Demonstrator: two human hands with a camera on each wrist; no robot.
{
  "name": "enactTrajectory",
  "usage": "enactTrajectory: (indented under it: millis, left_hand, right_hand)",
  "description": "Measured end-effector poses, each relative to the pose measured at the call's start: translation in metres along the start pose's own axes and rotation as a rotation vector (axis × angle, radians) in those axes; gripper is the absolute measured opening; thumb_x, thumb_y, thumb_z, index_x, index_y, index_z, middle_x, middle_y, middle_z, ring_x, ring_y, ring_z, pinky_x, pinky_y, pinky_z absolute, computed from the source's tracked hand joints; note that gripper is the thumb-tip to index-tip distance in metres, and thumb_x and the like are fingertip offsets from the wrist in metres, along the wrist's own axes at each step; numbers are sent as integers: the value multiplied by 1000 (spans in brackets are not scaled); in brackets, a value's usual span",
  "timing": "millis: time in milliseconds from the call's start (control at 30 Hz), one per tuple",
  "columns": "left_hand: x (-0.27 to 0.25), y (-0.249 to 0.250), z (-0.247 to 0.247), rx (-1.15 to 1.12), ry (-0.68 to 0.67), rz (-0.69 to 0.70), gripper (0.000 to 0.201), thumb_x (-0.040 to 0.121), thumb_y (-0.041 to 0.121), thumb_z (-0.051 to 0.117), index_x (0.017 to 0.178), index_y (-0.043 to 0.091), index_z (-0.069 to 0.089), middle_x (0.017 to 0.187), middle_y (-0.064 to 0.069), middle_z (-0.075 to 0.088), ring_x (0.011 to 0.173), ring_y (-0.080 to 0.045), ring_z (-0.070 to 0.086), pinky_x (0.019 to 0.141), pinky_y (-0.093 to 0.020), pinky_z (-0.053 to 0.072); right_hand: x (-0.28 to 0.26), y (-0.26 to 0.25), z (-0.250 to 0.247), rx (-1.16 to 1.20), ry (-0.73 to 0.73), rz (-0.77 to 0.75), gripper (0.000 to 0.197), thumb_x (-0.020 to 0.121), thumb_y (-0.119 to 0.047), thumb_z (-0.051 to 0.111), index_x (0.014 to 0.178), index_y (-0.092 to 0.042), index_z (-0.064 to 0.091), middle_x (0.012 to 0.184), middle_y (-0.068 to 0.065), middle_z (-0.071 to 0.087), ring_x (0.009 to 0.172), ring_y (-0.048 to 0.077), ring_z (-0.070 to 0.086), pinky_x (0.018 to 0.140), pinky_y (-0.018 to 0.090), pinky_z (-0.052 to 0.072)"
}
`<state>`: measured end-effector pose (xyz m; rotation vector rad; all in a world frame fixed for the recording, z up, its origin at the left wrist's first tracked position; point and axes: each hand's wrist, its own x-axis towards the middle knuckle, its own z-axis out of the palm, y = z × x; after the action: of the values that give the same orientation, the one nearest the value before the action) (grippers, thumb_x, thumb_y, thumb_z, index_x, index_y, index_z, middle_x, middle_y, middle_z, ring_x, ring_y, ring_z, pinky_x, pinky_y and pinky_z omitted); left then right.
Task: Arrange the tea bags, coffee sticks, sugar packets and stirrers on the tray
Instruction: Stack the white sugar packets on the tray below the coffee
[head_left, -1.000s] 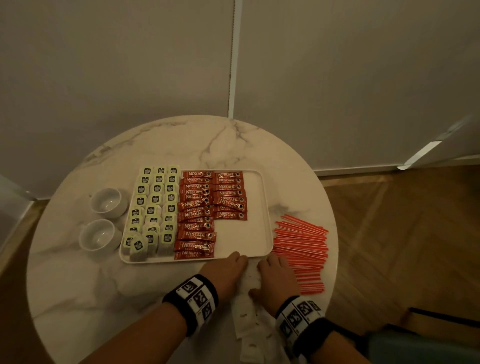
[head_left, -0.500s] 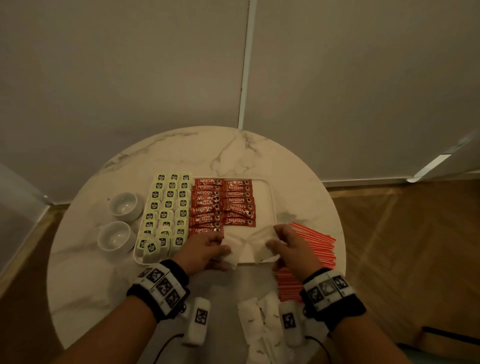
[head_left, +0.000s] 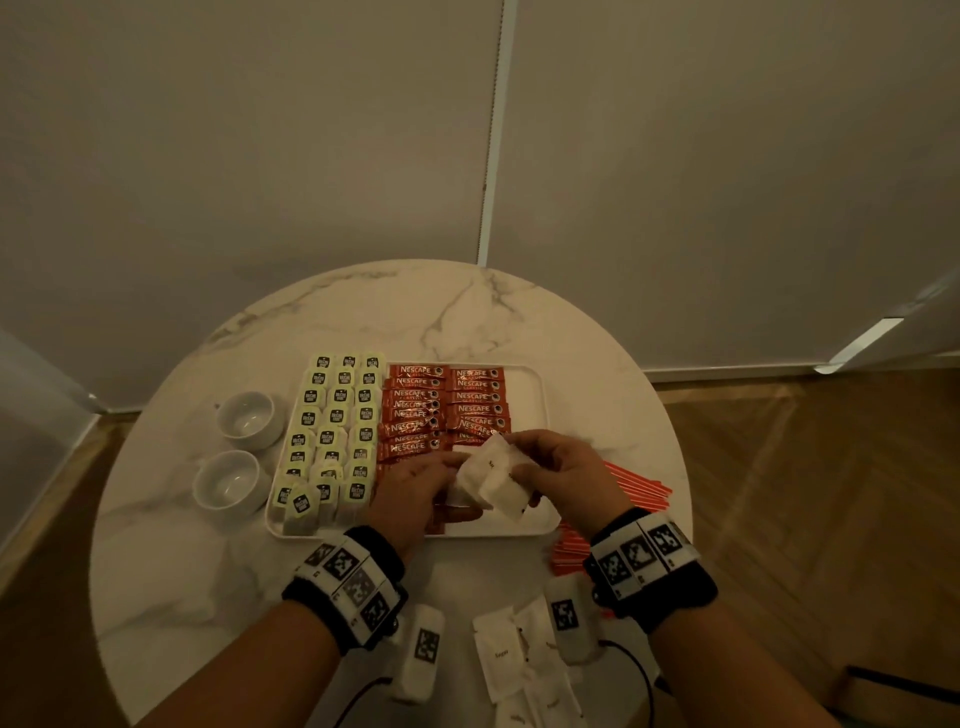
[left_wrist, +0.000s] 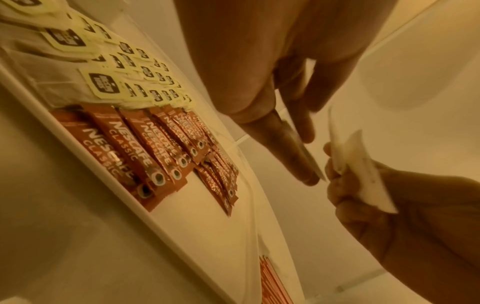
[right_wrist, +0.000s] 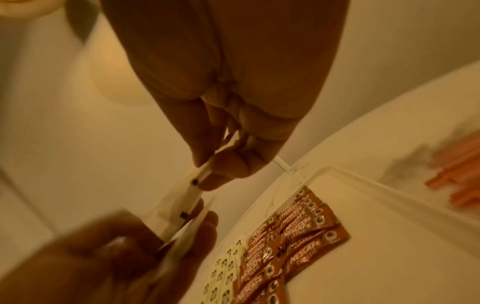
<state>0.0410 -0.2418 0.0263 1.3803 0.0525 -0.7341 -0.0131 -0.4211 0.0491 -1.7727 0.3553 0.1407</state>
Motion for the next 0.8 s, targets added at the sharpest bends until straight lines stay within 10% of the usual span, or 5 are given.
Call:
enactTrajectory:
  millis: [233,400,533,800]
  left_hand:
    - [5,-5,-2,85,5,28,13,89,9,62,97,5,71,96,-18,73,87,-31,71,75,-43,59]
    - [10,-13,-16,121,126,65,11,89,11,63,90,10,74,92,-13,74,84,-25,71,66,-32,60]
    - [16,-28,-39,255,279,76,10,87,23,67,87,24,76,88,-1,76,88,-22,70,87,-45,55]
    - [12,-34,-60,145,374,49,13,88,16,66,82,19,76,88,-7,75,89,-27,71,90,-51,53]
  right_hand:
    - [10,2,-4,-115,5,-32,49,81,6,63,122,-21,60,99,-3,65,84,10,64,77,26,56]
    - [24,10,-13,81,122,42,26,77,9,68,94,-11,63,76,4,65,63,11,60,57,21,51]
    - [49,34,-7,43,202,145,16,80,1,70,85,-13,63,72,1,61,54,5,53,47,16,41]
    - [95,61,36,-388,54,226,18,88,-7,58,99,-14,70,85,1,66,73,16,62,75,31,57]
